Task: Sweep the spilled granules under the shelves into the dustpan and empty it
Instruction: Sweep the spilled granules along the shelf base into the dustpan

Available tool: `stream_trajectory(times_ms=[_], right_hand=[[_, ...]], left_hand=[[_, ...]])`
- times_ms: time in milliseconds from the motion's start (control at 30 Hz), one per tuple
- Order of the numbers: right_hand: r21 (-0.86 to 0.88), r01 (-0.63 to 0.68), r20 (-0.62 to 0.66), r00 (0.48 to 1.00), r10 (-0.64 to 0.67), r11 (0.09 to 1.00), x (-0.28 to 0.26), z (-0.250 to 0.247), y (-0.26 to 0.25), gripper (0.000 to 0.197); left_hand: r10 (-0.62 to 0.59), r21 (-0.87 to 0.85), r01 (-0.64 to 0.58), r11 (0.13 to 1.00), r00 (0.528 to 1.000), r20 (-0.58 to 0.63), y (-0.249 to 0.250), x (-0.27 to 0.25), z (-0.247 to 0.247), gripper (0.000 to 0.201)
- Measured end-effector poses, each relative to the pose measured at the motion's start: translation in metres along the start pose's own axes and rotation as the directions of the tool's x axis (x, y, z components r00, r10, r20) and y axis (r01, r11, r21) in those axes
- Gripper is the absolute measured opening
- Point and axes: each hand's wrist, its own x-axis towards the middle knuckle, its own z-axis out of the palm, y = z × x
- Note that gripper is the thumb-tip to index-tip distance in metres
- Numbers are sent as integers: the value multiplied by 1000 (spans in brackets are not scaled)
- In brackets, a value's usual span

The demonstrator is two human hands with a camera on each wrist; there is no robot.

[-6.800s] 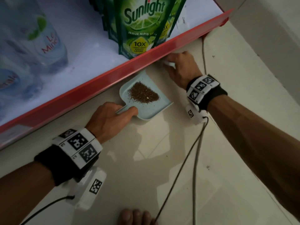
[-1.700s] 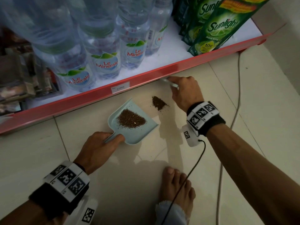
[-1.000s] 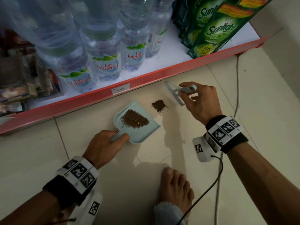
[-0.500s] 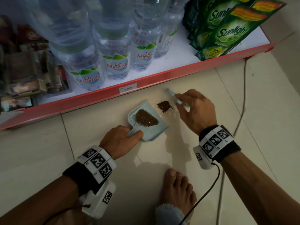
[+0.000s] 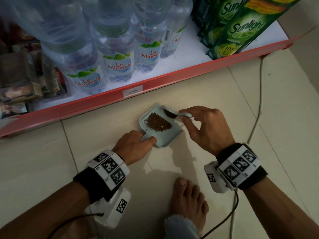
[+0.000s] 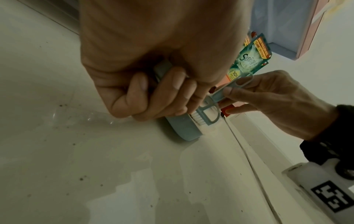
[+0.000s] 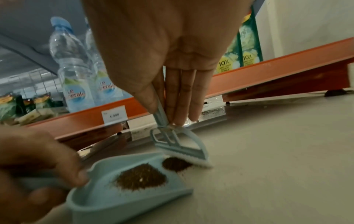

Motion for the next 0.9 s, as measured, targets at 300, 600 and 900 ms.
stream_trajectory(times_ms=[300,600,900], right_hand=[[-230,-54,-93,995,33,972,9,-6,-2,24],[-145,-1,-150,989,-21,989,4,-2,-20,22],[-48,-30,-43,999,28,998,2,3,-20,20]], left_hand=[[-9,16,9,1000,1000,23,2,-2,1,40],[-15,7,15,1000,999,39,3,0,1,40],[-6,-16,7,1000,999,33,3,-2,0,37]])
